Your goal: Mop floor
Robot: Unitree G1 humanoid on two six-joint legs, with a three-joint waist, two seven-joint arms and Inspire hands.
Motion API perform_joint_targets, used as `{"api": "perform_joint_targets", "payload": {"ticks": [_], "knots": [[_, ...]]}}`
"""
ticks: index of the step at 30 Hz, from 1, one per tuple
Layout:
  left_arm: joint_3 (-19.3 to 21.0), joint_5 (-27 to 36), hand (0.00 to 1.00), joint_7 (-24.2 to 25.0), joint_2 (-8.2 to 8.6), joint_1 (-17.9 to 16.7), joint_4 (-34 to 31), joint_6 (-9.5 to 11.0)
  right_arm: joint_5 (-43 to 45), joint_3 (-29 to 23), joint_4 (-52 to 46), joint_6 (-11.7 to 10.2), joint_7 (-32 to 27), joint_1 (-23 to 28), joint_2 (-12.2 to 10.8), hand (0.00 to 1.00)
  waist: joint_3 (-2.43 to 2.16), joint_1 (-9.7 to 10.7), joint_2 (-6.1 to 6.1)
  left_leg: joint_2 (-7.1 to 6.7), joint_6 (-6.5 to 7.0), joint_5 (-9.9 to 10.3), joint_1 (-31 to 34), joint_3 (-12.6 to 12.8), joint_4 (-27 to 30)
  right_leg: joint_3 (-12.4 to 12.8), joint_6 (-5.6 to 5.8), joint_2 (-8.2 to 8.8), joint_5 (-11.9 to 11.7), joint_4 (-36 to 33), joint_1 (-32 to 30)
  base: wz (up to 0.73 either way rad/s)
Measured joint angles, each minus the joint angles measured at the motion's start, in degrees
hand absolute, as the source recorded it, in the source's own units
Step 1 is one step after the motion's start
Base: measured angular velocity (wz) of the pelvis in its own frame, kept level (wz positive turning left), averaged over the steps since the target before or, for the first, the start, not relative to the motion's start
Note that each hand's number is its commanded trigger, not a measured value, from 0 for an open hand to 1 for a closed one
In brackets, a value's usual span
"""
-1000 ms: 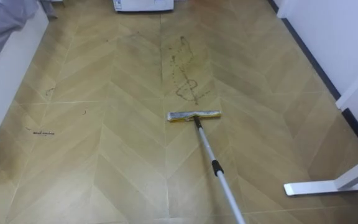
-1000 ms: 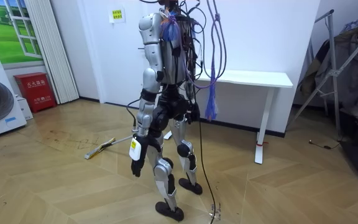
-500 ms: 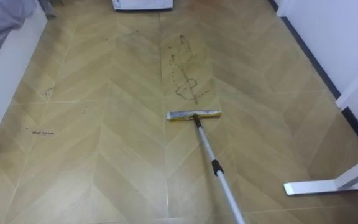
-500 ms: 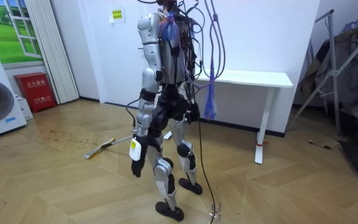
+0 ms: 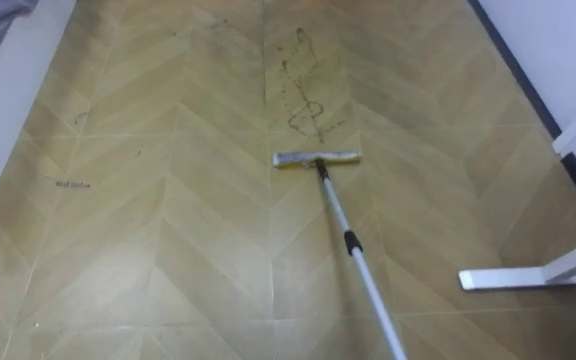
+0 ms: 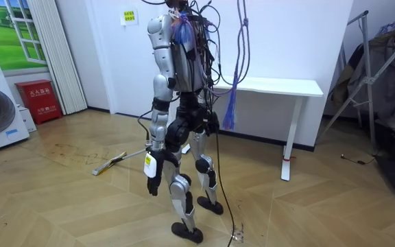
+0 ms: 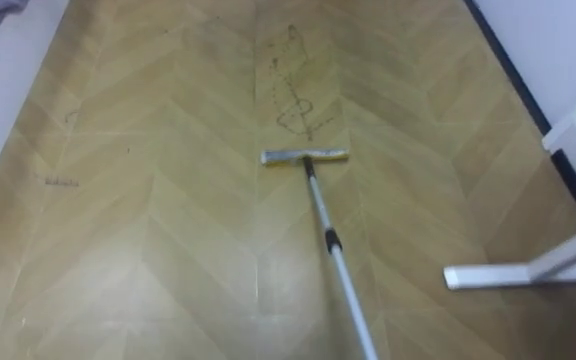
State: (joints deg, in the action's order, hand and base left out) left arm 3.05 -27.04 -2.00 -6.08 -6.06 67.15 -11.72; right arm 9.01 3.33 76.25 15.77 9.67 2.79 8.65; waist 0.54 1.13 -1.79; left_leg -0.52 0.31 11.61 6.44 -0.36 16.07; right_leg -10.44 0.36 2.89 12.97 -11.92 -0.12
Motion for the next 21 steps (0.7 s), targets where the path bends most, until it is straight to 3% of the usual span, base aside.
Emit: {"api": "perform_joint_targets", "payload": {"ticks": [7,10,12,13,15,18,19,20,21], "knots": [[-1.1,0.5,0.00,-1.7,0.05,3.3,2.5,1.1,-3.1,1.2,0.4,-0.8,-2.0,-2.0,0.3,1.00,0.23,0.0,0.44,0.07,0.06,0.0,8.2,-0.5,3.8,-0.7,-0.14,0.16,0.3,-3.6,-7.3,0.06],[-1.0,0.6,0.00,-4.0,0.35,5.4,4.3,1.8,-5.5,1.6,2.0,-1.5,-3.7,-3.5,0.1,1.00,0.69,0.0,1.19,-0.03,0.05,0.0,13.7,-1.5,8.0,-1.8,-0.56,0.75,1.6,-9.6,-13.1,0.22],[-1.0,1.2,0.00,-5.3,1.08,5.4,4.5,2.2,-7.6,1.6,2.0,-2.0,-5.4,-3.5,0.1,1.00,1.22,-0.3,2.16,-0.31,0.03,0.5,17.1,-1.5,11.9,-1.3,-1.04,1.32,3.7,-15.1,-17.0,0.19],[-1.0,1.2,0.00,-5.3,1.10,5.4,4.5,2.2,-8.1,1.6,2.0,-2.1,-5.6,-3.6,0.1,1.00,1.19,-0.6,2.22,-0.31,-0.01,0.9,18.3,-1.4,13.5,-0.8,-1.17,1.43,4.6,-17.0,-18.5,0.00],[-1.1,1.4,0.00,-5.3,0.98,5.7,4.2,2.2,-10.6,1.8,2.1,-2.8,-6.5,-3.8,0.2,1.00,1.04,-1.8,2.65,-0.29,-1.01,3.2,24.5,-2.3,21.4,-0.6,-1.90,1.80,8.8,-25.2,-24.2,0.10],[-1.4,2.6,0.00,-5.3,1.14,6.5,4.2,2.1,-13.4,2.2,4.3,-4.5,-7.2,-4.4,0.0,1.00,1.00,-3.2,2.71,-0.60,-1.59,3.6,31.0,-3.6,30.9,-0.9,-3.82,2.42,13.0,-34.6,-29.7,0.31],[-1.8,3.2,0.00,-5.3,1.17,6.4,4.0,2.1,-14.4,2.2,5.3,-4.7,-7.3,-4.7,0.1,1.00,0.91,-3.3,2.61,-0.20,-1.80,3.5,32.9,-3.4,34.5,-1.6,-5.06,3.10,14.8,-37.9,-31.2,0.24],[-2.4,4.0,0.00,-5.4,1.10,6.3,4.0,2.1,-15.0,2.2,5.8,-4.8,-7.3,-4.9,0.1,1.00,0.86,-3.5,2.58,0.02,-2.08,3.3,34.1,-3.3,36.9,-1.8,-5.12,3.09,15.6,-39.5,-31.9,0.15],[-3.3,6.0,0.00,-5.4,1.00,5.7,4.2,2.1,-16.4,2.6,6.9,-4.8,-7.6,-5.8,0.4,1.00,0.95,-4.6,2.41,0.93,-2.89,2.4,36.8,-3.2,43.4,-2.6,-5.93,3.04,17.4,-42.6,-32.5,0.00]]}}
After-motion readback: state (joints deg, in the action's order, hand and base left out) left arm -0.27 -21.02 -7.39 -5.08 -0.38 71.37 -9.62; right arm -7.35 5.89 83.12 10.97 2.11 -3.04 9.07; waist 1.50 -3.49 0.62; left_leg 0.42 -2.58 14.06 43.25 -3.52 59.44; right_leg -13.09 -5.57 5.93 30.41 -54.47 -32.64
